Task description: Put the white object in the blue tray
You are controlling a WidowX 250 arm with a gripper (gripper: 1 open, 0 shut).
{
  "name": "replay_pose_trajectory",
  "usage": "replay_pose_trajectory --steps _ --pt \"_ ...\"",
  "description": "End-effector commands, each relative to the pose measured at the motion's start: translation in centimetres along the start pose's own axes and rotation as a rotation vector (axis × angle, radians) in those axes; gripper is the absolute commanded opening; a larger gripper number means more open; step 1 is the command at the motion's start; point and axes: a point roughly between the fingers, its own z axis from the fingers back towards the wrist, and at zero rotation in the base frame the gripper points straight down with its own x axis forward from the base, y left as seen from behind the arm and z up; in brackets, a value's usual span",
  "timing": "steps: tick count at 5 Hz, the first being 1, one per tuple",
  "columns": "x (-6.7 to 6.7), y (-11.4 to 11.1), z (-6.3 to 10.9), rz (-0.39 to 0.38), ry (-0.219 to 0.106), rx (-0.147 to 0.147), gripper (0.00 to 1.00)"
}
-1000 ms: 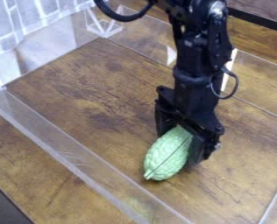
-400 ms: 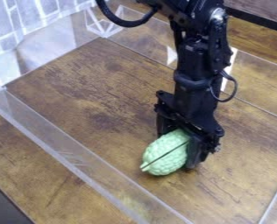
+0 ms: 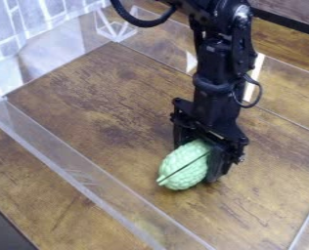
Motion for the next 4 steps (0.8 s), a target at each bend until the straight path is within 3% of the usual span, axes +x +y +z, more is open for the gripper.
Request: replay_pose_trajectory --steps 1,2,3,4 --pt "0.56 1.24 0.72 0.053 -0.02 0.004 0.0" --pt "0.59 1.46 0.31 0.072 -0.007 -0.001 1.0" --pt "0.55 1.63 0.12 0.081 0.006 -0.003 0.0" --pt "0.78 1.97 -0.04 0.092 0.023 -0.006 0.0"
